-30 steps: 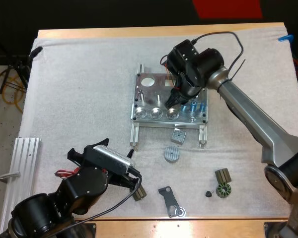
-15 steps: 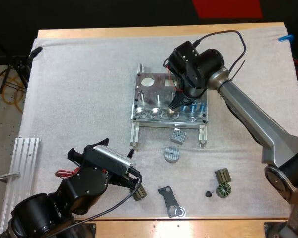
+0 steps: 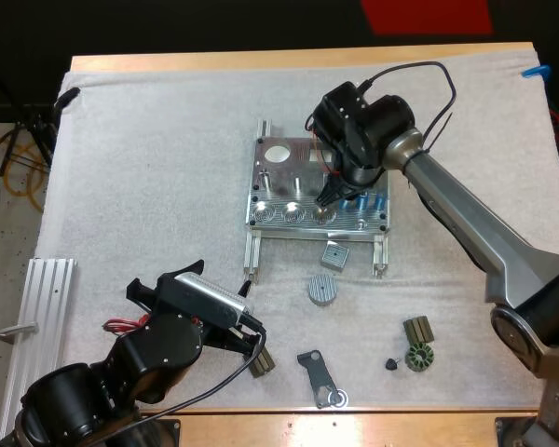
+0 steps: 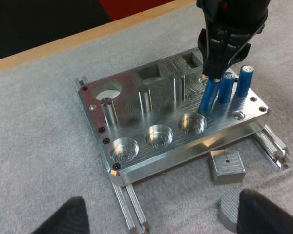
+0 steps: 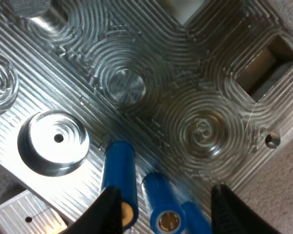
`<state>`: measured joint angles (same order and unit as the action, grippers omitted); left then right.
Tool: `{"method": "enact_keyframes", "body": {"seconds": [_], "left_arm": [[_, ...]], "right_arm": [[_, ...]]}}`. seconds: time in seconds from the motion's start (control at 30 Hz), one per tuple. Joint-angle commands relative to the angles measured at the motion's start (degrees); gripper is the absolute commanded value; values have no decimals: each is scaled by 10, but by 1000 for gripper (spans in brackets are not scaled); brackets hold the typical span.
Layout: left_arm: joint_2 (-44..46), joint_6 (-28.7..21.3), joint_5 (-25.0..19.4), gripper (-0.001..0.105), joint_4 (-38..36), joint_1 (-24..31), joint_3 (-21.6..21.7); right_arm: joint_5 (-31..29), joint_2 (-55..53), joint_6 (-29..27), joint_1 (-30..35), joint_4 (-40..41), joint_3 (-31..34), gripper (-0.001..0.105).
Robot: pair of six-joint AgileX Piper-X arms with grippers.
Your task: Load cells from right to left
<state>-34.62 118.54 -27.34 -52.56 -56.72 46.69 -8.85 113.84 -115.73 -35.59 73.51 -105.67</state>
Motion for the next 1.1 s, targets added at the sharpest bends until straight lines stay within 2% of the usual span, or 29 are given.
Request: {"method": "enact_keyframes", "body": {"seconds": [0.0,0.67,1.07], "left_arm": [[2,4,-11,63,-3,1,5],[2,0,-11,63,-3,1,5],[2,-2,-11,63,-3,1,5]], "right_arm": [[-2,5,0,0,0,0,42],[-17,7,4,0,-16,0,42],[-12,-52,24,0,-11,-1,42]]}}
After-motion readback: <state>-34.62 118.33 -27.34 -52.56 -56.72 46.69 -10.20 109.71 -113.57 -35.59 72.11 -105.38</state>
